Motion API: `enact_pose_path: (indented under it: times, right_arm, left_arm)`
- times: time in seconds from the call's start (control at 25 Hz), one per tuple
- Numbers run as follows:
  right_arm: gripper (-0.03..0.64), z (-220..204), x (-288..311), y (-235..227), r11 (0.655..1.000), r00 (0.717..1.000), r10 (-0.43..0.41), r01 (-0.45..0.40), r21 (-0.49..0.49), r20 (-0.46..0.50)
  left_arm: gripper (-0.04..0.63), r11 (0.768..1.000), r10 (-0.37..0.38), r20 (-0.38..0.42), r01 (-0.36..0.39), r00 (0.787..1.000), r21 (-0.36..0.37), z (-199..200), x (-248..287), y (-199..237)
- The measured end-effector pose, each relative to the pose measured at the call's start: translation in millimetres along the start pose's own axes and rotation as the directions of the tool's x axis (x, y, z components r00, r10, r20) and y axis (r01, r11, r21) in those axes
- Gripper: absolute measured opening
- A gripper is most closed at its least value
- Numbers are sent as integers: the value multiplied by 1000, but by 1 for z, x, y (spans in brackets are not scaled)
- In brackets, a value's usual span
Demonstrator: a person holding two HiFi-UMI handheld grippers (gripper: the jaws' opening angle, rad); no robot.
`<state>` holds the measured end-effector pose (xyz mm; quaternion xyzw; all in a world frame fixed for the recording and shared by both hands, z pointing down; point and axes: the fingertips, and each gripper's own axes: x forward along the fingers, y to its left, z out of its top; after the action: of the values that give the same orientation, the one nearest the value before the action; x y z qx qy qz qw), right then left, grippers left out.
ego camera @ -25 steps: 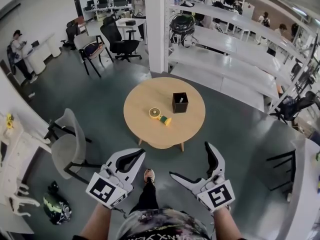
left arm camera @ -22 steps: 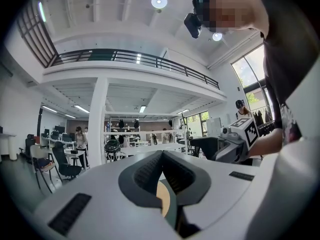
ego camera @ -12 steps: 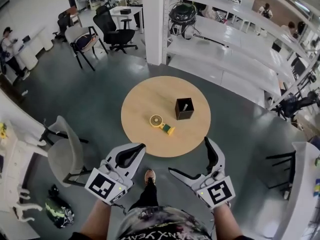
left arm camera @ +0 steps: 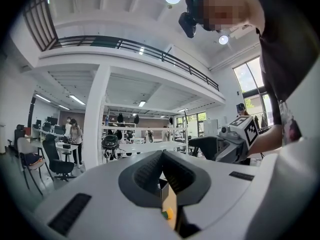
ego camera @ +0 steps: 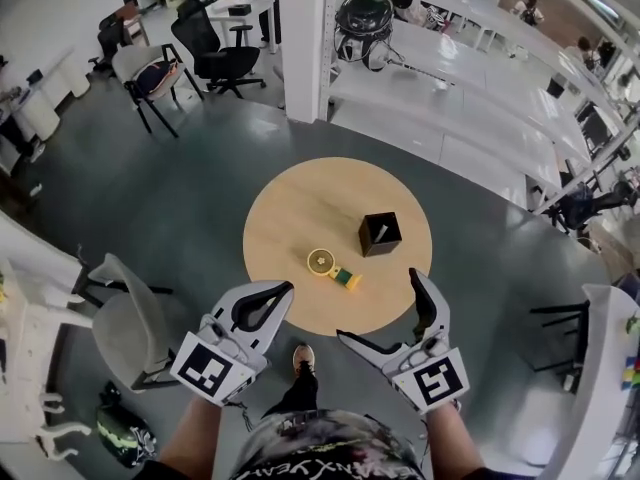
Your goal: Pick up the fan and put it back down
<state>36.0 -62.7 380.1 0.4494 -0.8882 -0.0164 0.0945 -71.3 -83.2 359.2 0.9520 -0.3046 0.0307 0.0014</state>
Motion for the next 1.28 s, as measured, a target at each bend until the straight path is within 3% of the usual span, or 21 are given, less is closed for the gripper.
enact_pose_path:
  times: [0.52, 0.92, 1.28]
  right_arm:
    - [586, -8, 56, -14, 999, 998, -36, 36, -4, -50]
    - [586, -23, 60, -30, 1000, 997, 25, -25, -7, -72]
    - [584, -64, 69, -46, 996, 984, 85, -87, -6, -159]
  left_arm:
    - [17, 997, -56, 11, 56, 998, -48, -14, 20, 55]
    - [17, 999, 2, -10, -3, 1000, -51, -12, 39, 52]
    - [17, 999, 37, -18, -37, 999, -20, -8, 55, 39]
